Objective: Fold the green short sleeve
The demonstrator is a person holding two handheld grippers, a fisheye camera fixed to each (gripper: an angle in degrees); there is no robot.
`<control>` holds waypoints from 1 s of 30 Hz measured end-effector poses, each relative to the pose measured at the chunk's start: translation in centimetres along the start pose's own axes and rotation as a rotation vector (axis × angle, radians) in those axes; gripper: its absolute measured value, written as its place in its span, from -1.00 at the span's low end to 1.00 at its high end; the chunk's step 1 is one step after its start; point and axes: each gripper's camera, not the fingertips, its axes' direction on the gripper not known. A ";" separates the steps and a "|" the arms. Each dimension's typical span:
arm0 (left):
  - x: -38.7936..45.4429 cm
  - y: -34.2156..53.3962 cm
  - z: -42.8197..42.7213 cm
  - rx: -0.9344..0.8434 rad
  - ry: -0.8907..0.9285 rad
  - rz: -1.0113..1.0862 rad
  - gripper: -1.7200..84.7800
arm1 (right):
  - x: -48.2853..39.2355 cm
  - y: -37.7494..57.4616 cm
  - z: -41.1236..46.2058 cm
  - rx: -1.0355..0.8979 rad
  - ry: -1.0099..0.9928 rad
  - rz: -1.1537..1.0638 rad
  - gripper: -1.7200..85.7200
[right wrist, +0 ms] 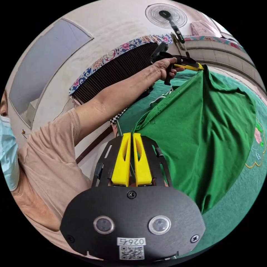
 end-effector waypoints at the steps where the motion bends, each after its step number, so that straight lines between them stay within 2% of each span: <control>1: -1.2 0.7 -0.3 0.000 0.006 -0.001 -0.97 | -0.2 -0.9 1.8 -0.019 0.002 -0.004 -1.00; 8: -6.8 4.5 -2.0 0.080 0.038 -0.036 -0.95 | -1.7 -4.8 10.8 -0.081 0.022 -0.048 -0.95; 11: -7.8 6.6 -4.0 0.169 0.030 -0.053 -0.88 | -3.2 -5.4 13.9 -0.159 0.014 -0.125 -0.78; 16: -5.8 10.0 -8.4 0.241 -0.027 -0.029 -0.81 | -4.1 -3.9 12.1 -0.145 -0.102 -0.165 -0.70; 19: -0.7 13.0 -8.5 0.172 0.003 0.106 -0.91 | -2.5 -1.1 7.7 -0.081 -0.051 -0.110 -0.75; 23: 7.3 19.4 -4.1 -0.027 0.060 0.303 -0.98 | 1.9 4.2 1.5 -0.010 0.249 0.064 -0.87; 25: 9.6 22.2 -1.8 -0.104 0.058 0.356 -0.98 | 3.8 6.2 -0.2 0.019 0.312 0.135 -0.91; 27: 10.8 24.8 0.1 -0.172 0.062 0.385 -0.98 | 5.5 7.9 -0.7 0.035 0.316 0.188 -0.94; 30: 10.4 28.1 2.3 -0.300 -0.032 0.352 -0.98 | 7.9 10.5 0.3 0.007 0.257 0.276 -0.97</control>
